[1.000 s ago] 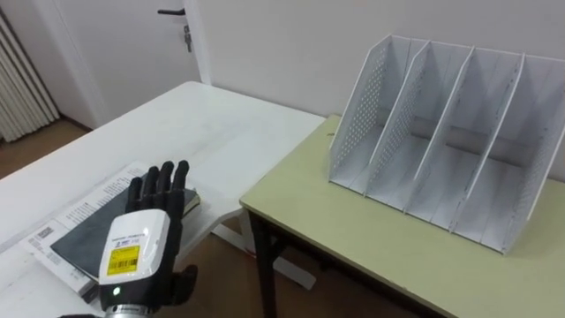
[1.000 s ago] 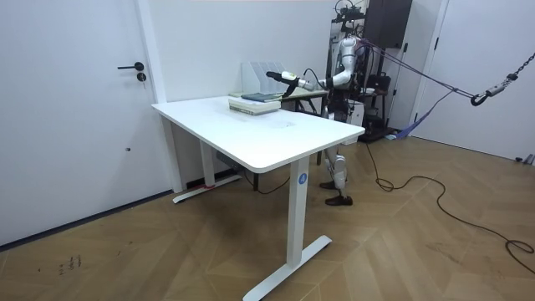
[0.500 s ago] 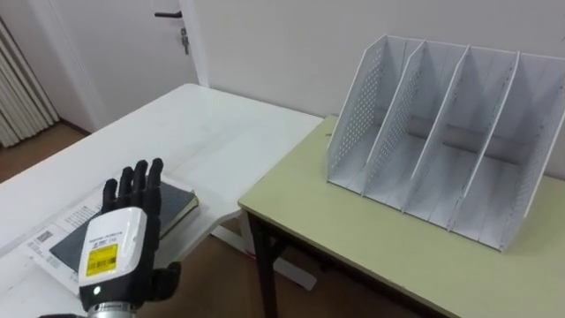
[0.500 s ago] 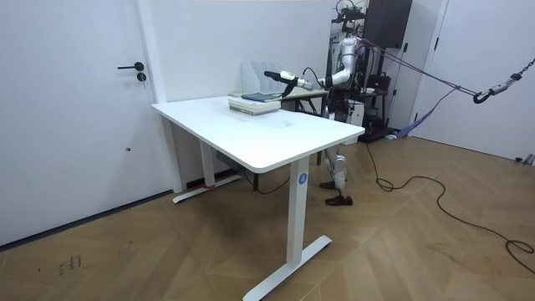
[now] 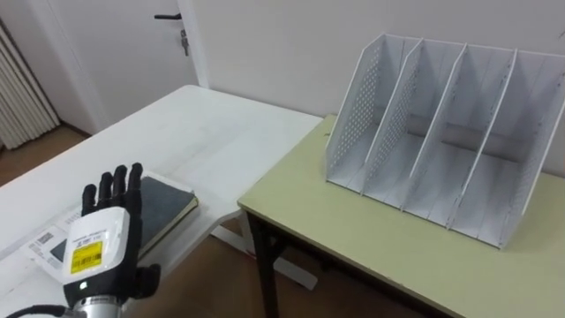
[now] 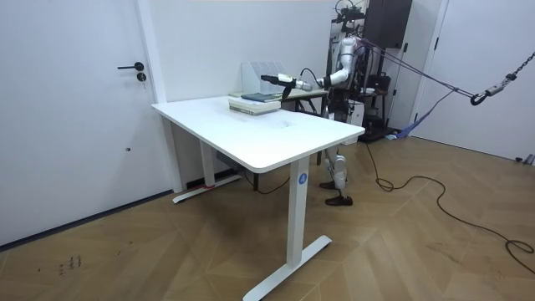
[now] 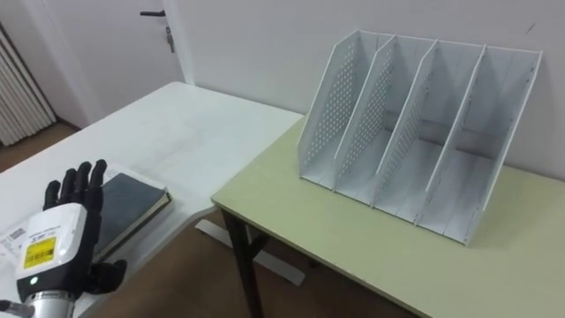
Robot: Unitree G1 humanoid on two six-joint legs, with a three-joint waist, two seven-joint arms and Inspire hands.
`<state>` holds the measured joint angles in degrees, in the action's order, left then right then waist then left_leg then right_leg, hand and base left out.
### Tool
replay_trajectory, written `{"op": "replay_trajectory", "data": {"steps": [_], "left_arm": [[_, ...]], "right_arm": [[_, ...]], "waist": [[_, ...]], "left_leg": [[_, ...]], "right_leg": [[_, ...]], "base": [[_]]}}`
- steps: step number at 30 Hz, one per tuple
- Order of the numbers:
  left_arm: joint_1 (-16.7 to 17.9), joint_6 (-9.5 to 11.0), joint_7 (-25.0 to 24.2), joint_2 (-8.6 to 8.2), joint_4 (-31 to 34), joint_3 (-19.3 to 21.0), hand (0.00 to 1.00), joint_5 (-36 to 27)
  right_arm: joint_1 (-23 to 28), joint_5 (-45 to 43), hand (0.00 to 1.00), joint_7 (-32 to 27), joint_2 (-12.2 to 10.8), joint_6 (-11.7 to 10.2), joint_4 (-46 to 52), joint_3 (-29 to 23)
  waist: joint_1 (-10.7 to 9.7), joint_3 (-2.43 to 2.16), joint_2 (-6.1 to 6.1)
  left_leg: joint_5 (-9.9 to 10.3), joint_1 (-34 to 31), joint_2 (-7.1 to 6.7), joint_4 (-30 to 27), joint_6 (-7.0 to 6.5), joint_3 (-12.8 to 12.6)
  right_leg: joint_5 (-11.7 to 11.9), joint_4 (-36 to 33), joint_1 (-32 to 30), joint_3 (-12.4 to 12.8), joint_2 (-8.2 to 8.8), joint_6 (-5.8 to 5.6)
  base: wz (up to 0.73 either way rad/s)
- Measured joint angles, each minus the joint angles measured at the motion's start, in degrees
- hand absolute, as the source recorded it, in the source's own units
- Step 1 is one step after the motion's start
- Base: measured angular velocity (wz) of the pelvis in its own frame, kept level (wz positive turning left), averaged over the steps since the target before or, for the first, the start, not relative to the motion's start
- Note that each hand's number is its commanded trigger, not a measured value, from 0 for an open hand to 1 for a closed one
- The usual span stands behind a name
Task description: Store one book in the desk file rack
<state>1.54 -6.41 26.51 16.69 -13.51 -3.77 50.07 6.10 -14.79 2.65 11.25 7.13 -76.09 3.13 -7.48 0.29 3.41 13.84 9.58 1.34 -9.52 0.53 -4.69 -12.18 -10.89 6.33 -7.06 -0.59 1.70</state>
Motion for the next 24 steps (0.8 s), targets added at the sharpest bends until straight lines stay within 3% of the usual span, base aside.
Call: {"op": "replay_trajectory", "data": {"steps": [9,24], "left_arm": [[-4.39,-0.13,-1.49,0.00,-4.97,1.11,0.00,-1.12],[-4.67,-0.78,-7.27,0.39,-5.97,1.56,0.00,-3.70]], "right_arm": [[-0.45,0.30,0.00,-0.03,0.26,-0.11,0.18,-0.02],[-0.42,0.27,0.00,-0.68,0.70,-0.25,0.80,-2.07]], "waist": [[0.04,-0.14,0.28],[-0.03,0.03,0.48]], "left_leg": [[0.00,0.11,0.03,0.13,0.00,-0.22],[0.00,0.93,0.19,0.12,0.00,-0.23]], "right_leg": [[0.12,-0.04,0.10,0.92,-0.16,0.00],[0.47,0.15,0.63,2.15,-0.54,0.09]], "base": [[-0.05],[-0.03]]}}
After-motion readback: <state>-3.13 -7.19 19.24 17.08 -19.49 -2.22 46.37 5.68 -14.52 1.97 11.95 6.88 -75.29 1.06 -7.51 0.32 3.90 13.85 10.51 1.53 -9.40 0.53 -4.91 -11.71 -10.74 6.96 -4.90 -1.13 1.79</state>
